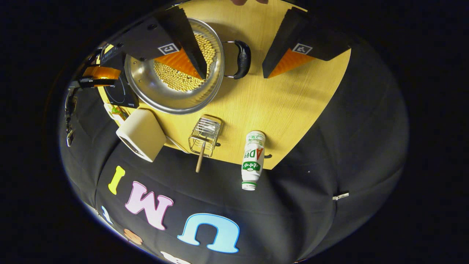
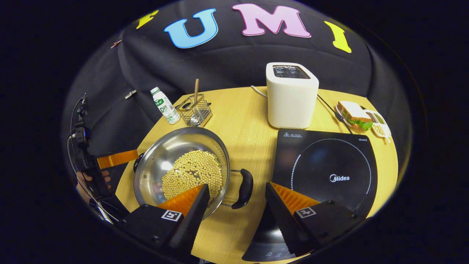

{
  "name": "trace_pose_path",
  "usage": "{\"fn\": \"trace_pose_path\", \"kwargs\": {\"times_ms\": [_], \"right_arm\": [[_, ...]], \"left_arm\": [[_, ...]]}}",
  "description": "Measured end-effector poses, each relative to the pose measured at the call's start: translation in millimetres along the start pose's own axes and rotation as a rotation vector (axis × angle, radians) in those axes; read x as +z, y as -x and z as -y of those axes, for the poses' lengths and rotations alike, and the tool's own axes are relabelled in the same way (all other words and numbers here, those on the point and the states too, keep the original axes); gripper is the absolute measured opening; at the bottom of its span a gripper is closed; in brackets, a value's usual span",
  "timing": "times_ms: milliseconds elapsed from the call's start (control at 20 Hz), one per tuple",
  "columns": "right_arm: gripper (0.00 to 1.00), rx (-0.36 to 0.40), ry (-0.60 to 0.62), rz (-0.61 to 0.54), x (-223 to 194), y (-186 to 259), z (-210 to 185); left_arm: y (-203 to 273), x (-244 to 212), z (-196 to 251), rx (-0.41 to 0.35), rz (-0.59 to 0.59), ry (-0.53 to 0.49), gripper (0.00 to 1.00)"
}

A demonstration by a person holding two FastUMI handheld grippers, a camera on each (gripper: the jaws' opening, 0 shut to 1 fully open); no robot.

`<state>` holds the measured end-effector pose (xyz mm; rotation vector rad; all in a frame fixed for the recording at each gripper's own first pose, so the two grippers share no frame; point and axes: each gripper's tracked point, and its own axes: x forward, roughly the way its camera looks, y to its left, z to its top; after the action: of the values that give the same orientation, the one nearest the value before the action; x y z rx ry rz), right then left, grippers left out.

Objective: First push the handle of the pot to place it horizontally, then grasp the pot with both hands and set it on the induction cooktop.

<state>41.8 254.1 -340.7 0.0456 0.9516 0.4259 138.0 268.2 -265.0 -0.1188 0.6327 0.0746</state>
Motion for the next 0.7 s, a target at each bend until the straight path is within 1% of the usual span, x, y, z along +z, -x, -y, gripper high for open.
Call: {"fn": "trace_pose_path", "kwargs": {"times_ms": [200, 400, 500, 600, 700], "right_arm": [[0.96, 0.014, -0.043, -0.049, -14, -18, -2], [0.96, 0.013, -0.073, -0.103, -26, -32, -3], [0.96, 0.012, -0.089, -0.114, -28, -42, -3], [0.92, 0.013, -0.104, -0.118, -28, -49, -6], [0.92, 0.012, -0.117, -0.133, -33, -56, -8]], "left_arm": [[-15, -6, 9, -0.034, -0.025, -0.002, 0.95], [-29, -24, 17, -0.083, -0.092, -0.008, 0.96], [-36, -29, 19, -0.100, -0.117, 0.009, 0.95], [-39, -35, 19, -0.099, -0.137, 0.013, 0.94], [-45, -42, 16, -0.093, -0.165, 0.008, 0.91]]}}
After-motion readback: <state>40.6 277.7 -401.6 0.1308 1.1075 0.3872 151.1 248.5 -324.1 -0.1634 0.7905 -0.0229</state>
